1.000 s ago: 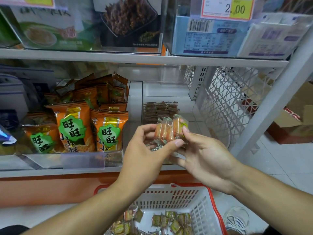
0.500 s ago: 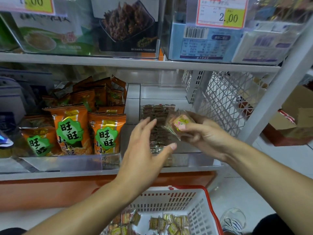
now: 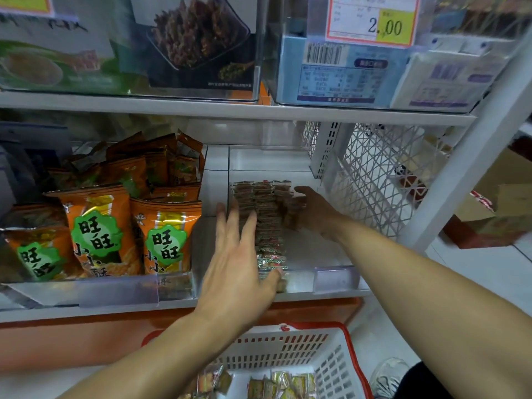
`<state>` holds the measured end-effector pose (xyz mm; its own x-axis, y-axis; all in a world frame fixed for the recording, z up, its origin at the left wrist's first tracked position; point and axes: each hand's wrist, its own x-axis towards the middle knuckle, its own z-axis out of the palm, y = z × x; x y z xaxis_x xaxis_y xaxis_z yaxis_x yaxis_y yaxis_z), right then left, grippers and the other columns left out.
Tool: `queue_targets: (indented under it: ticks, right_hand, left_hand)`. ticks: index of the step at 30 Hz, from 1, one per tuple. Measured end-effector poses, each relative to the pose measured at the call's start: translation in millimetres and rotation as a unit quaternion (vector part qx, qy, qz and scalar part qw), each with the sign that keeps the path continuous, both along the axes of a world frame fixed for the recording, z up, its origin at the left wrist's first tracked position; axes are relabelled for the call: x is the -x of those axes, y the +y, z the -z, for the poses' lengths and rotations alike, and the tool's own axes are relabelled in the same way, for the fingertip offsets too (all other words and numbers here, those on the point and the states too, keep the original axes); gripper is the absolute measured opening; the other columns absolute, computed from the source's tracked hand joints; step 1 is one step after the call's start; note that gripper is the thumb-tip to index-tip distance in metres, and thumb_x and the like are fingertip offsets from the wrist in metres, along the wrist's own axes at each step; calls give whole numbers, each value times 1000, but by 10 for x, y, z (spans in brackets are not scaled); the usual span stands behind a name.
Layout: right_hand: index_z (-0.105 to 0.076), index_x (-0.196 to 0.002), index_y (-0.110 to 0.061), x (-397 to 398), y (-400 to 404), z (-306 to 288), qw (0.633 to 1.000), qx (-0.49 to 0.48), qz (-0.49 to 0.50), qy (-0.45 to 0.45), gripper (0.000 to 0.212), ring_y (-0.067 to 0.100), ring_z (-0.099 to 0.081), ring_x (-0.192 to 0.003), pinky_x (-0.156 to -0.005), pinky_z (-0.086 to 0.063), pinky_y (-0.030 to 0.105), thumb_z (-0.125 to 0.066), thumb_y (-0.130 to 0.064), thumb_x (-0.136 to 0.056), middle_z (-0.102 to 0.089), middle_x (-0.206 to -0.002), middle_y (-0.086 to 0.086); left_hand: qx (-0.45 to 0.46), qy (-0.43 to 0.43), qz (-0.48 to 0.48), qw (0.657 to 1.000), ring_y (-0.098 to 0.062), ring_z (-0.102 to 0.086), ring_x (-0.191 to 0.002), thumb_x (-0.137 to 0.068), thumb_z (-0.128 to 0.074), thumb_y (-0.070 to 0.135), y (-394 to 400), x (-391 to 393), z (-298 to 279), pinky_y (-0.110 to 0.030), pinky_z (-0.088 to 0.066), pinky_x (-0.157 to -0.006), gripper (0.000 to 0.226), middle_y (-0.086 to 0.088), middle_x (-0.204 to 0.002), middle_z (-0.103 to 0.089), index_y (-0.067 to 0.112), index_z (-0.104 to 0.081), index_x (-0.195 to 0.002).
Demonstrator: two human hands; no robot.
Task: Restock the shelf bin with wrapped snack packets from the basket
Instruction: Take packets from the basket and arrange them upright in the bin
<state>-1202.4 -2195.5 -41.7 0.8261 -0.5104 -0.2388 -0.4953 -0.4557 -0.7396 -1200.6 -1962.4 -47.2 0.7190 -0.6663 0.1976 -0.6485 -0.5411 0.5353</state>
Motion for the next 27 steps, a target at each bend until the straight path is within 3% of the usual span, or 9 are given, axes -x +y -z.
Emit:
queue_targets:
  ticks: [4, 7, 10, 12, 15, 19, 22, 25, 27]
  right_hand:
    - [-45, -143, -24, -107, -16, 125, 999, -7, -10, -39, 63, 16, -66, -97, -74, -53, 18, -65, 4, -90, -62, -122, 4]
    - [-75, -105, -44, -156, 56, 99, 995, -31, -37, -88, 52, 1, -72, -79, -63, -53, 11, -59, 5, -94, -76, -102, -4]
    - [-63, -127, -17, -170, 85, 130, 997, -21, 35, -64, 39, 1, -59, -72, -55, -48, 9, -61, 1, -92, -72, -102, 2]
    - [-59, -129, -14, -163, 130, 175, 997, 42, 34, -46, 41, 8, -59, -79, -69, -52, 17, -66, -6, -89, -70, -101, 2]
    - [-60, -124, -18, -176, 197, 181, 995, 73, 61, -35, 35, 29, -63, -109, -93, -50, 35, -66, -17, -90, -69, -119, 9]
    - [-63, -114, -23, -179, 178, 175, 995, 82, 45, -33, 26, 31, -63, -114, -95, -47, 34, -61, -15, -89, -70, -114, 8]
    - [-63, -126, -22, -147, 177, 154, 997, 67, 39, -31, 40, 32, -62, -116, -103, -49, 41, -63, -12, -87, -69, -120, 11]
    - [-57, -133, -25, -134, 186, 123, 998, 55, 9, -20, 46, 29, -60, -119, -107, -46, 43, -67, -17, -88, -67, -126, 7]
    - [-61, -124, -25, -115, 194, 93, 996, 87, -17, -7, 35, 24, -60, -112, -103, -45, 34, -65, -20, -90, -68, -114, -1]
  left_hand:
    - [-4, -20, 7, 1000, -2, 45, -141, -90, -68, 52, -22, -70, -28, -19, 22, -106, 110, 13, -162, 37, 26, 11, -161]
    - [-6, -21, 15, 1000, -4, 46, -140, -90, -68, 52, -31, -92, -30, -19, 22, -103, 110, 11, -163, 36, 26, 13, -161]
    - [-9, -29, 22, 999, -7, 46, -142, -90, -67, 49, -47, -99, -8, -22, 23, -104, 109, 11, -163, 36, 27, 13, -161]
    - [-8, -34, 28, 999, -9, 43, -144, -89, -67, 48, -56, -107, -1, -23, 22, -105, 107, 11, -163, 35, 27, 10, -161]
    - [-8, -42, 34, 999, -10, 41, -146, -89, -67, 49, -57, -120, 14, -25, 21, -107, 105, 12, -164, 32, 26, 6, -161]
    - [0, -45, 37, 998, -7, 43, -144, -89, -67, 49, -53, -125, 35, -31, 18, -109, 105, 15, -163, 33, 26, 5, -162]
    - [-3, -43, 36, 998, -6, 41, -145, -91, -67, 44, -45, -121, 39, -30, 17, -109, 103, 17, -162, 33, 27, 5, -162]
    - [51, -8, 23, 998, 5, 13, -148, -98, -60, 19, -26, -98, 40, -20, -7, -115, 90, 20, -164, 28, 29, 3, -162]
    - [105, 23, -8, 994, 17, -23, -126, -97, -53, -1, -15, -90, 2, -2, -31, -96, 89, 9, -170, 18, 26, 0, -163]
